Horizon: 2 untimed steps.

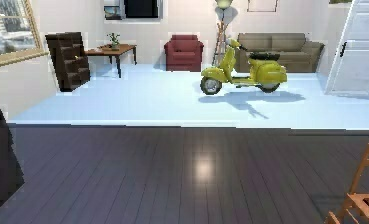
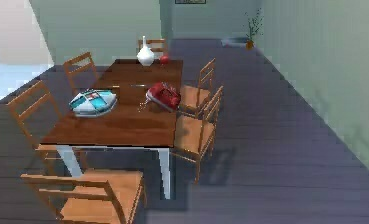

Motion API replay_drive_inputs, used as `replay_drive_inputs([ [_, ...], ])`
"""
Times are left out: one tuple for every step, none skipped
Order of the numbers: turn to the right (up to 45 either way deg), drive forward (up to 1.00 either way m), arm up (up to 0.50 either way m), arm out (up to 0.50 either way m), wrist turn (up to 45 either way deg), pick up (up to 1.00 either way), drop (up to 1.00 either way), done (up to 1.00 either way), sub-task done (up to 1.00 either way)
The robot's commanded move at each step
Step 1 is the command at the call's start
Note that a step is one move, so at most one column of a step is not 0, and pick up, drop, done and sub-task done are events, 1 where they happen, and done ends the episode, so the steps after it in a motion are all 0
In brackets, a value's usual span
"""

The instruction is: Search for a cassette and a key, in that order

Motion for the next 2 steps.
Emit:
replay_drive_inputs([
  [0.0, 0.80, 0.00, 0.00, 0.0, 0.00, 0.00, 0.00, 0.00],
  [39.0, 0.00, 0.00, 0.00, 0.0, 0.00, 0.00, 0.00, 0.00],
])
